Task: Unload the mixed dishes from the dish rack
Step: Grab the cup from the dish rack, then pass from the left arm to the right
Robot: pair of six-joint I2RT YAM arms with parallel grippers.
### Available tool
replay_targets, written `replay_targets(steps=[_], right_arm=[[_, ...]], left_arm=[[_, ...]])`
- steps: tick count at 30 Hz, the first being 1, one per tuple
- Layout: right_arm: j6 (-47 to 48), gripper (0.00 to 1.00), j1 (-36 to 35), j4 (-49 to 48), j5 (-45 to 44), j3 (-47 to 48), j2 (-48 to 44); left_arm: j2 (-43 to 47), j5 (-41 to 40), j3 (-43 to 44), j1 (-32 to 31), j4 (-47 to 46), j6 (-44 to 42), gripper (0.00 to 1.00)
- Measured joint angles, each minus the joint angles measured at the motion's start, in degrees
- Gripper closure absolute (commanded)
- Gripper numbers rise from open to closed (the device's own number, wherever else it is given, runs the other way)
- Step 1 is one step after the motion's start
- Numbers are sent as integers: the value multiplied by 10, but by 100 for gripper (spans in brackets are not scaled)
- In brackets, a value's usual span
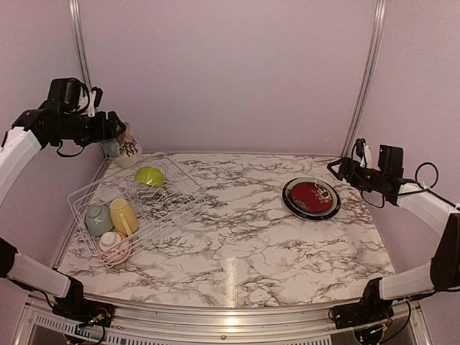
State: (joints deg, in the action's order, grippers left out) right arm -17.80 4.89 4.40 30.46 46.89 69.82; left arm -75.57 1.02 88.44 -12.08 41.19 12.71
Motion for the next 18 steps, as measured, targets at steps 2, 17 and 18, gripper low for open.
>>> replay_targets(steps=[2,17,18], right_arm=[[-2,9,-10,0,-2,0,0],[-97,10,-155,-111,-16,-8,12],[-109,10,-178,-129,-19,-8,20]], left_arm=[[9,56,-7,0,-22,14,78],[100,271,-354,-12,-608,392,88],[96,267,-370,-18,-642,417,89]])
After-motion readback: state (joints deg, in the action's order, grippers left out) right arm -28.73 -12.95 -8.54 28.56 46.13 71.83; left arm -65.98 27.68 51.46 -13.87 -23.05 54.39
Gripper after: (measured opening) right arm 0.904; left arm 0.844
